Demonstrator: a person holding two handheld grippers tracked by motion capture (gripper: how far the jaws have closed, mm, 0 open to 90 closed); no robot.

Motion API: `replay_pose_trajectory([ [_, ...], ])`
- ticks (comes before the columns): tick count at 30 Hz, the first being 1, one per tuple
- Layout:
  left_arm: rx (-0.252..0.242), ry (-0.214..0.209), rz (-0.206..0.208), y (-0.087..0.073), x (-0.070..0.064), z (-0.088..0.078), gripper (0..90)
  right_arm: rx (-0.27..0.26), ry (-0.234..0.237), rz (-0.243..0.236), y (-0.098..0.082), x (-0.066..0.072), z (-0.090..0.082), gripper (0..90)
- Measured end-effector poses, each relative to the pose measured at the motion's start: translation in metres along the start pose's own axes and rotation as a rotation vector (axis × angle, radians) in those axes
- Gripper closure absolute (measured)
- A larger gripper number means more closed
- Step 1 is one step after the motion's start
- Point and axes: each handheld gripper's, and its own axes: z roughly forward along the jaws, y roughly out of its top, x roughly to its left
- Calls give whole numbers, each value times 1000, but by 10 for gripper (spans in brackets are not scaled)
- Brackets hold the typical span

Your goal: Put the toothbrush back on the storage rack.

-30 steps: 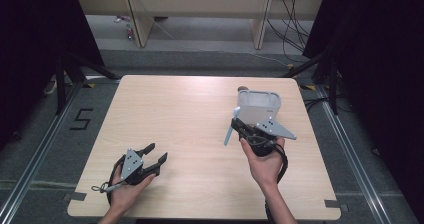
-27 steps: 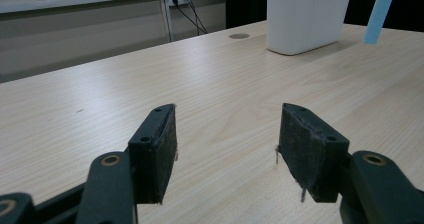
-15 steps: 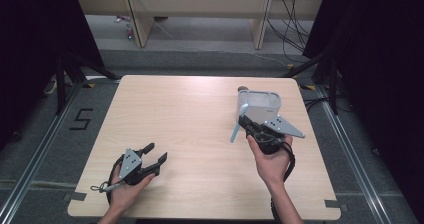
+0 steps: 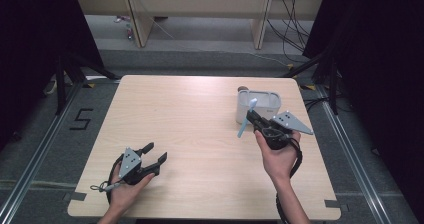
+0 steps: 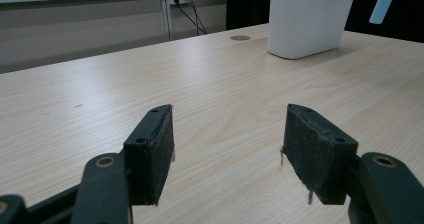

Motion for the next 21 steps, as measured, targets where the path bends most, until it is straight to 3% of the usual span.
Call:
replay_pose_trajectory([
  [2,-22,-9,5,0,1,2,365,-14,-3,8,1,-2,0,860],
  [4,-17,-4,5,0,0,2,365,-17,-11,-6,3,-5,-2,860],
  [5,-20,-4,12,0,0,2,365,-12,-13,20,3,-4,-3,860],
  [8,4,7,8,0,-2,1,366,-16,-29,3,4,-8,-4,860],
  [21,5,9,7,0,-1,1,365,-14,-53,10,3,-16,-7,860],
])
